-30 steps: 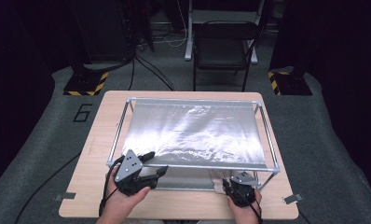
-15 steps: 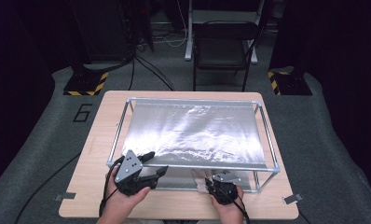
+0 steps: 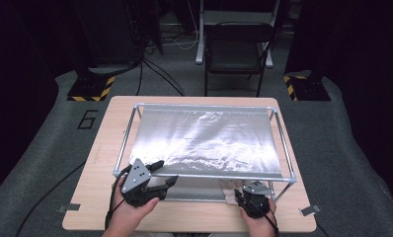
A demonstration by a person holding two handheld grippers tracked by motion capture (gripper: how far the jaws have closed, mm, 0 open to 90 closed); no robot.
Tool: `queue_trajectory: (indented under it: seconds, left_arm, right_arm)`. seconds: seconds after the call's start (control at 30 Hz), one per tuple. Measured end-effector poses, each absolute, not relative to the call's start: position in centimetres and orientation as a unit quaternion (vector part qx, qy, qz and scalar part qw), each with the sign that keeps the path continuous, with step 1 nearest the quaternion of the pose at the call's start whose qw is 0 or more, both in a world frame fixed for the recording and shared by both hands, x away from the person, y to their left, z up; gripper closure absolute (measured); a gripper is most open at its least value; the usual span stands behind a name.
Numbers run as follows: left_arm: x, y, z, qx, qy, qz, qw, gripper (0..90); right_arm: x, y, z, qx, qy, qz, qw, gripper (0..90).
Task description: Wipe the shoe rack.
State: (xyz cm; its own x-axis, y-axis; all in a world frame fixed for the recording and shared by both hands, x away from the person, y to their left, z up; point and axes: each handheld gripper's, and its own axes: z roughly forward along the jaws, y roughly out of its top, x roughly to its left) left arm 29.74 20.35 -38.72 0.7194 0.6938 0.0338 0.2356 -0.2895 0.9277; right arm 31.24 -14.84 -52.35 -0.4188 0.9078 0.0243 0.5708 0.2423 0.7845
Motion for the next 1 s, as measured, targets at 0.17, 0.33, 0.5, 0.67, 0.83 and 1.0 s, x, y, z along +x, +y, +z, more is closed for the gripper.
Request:
queue_trajectory:
  seconds: [0.17,0.33,0.5,0.67,0.83,1.0]
  left_arm:
    - [29.8,20.3,-38.7,0.772,0.300,0.223,0.515,36.0]
    - [29.8,20.3,-38.7,0.772,0.300,0.224,0.514,36.0]
    - [29.8,20.3,-38.7,0.772,0.300,0.225,0.514,36.0]
    - [29.8,20.3,-38.7,0.771,0.300,0.225,0.514,36.0]
    - [29.8,20.3,-38.7,0.771,0.300,0.223,0.515,36.0]
    - [29.7,20.3,-38.7,0.771,0.300,0.224,0.515,36.0]
  right_arm:
    - [31.1,-16.1,-52.4,0.513,0.741,0.372,0.223,75.3]
    - [31.3,-15.9,-52.5,0.498,0.750,0.369,0.230,75.4]
    - [31.5,-14.6,-52.5,0.497,0.752,0.368,0.227,75.4]
    - [31.5,-13.0,-52.4,0.496,0.752,0.384,0.203,75.4]
    - [32.1,-10.1,-52.5,0.458,0.776,0.386,0.198,75.5]
    - [32.3,-8.6,-52.5,0.445,0.782,0.389,0.197,75.5]
